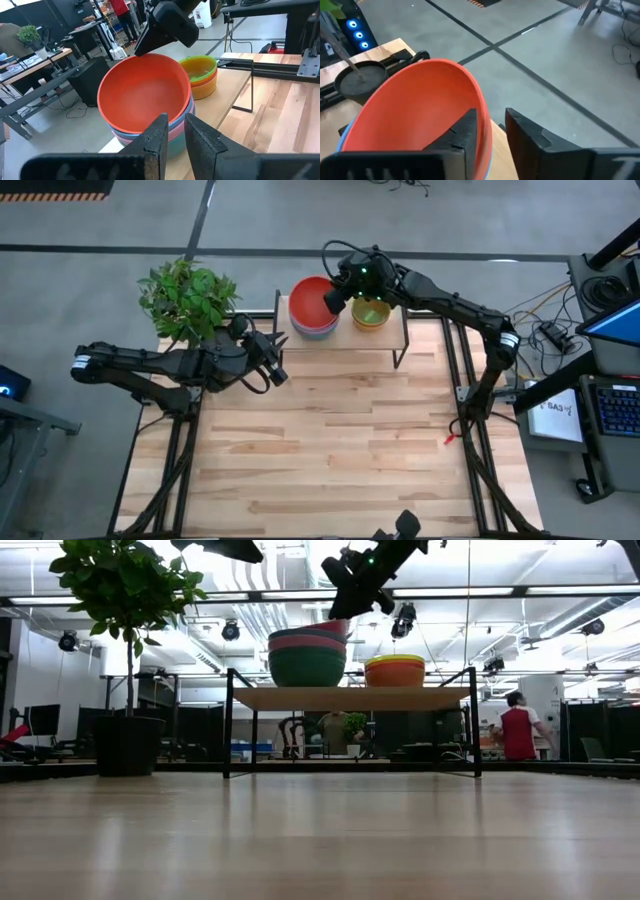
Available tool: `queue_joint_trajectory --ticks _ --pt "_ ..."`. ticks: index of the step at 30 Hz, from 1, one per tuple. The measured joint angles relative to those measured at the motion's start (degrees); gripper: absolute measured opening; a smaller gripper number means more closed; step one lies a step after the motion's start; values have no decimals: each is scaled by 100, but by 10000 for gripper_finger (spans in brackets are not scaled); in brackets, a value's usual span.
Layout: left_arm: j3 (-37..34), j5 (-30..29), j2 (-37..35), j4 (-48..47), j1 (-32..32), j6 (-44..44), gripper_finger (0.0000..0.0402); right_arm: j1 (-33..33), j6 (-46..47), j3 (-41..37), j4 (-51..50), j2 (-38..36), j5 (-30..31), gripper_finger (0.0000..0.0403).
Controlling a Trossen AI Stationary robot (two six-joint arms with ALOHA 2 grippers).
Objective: Place and stack bowls onto a shelf
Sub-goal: Stack the big orange bowl on top of the big blue bowl
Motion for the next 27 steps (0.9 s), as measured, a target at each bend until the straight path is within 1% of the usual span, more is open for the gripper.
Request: queue_joint_trajectory --ticks 5,7,9,12,17,19,22,27 --pt "0 0 0 -3 0 -39 46 2 -242 24 4 -206 -79 114" --pt "0 2 0 -4 0 -54 46 2 -322 -68 43 -349 -299 114" --pt "-7 4 0 -7 0 -94 46 0 -335 -281 187 -513 -570 106" --pt "-21 47 0 -5 -4 -134 46 -40 -440 -801 747 -746 -817 79" --pt "-42 109 2 -11 -26 -173 46 -258 -492 -2091 2427 -1138 -1381 17" --pt "-39 110 2 -11 -28 -174 46 -347 -350 -2534 3030 -1214 -1524 13" --pt "-40 110 2 -9 -37 -173 46 -475 -235 -3003 3515 -1241 -1600 11" --pt "-42 110 2 -7 -33 -175 46 -564 -174 -3308 3637 -1150 -1698 11"
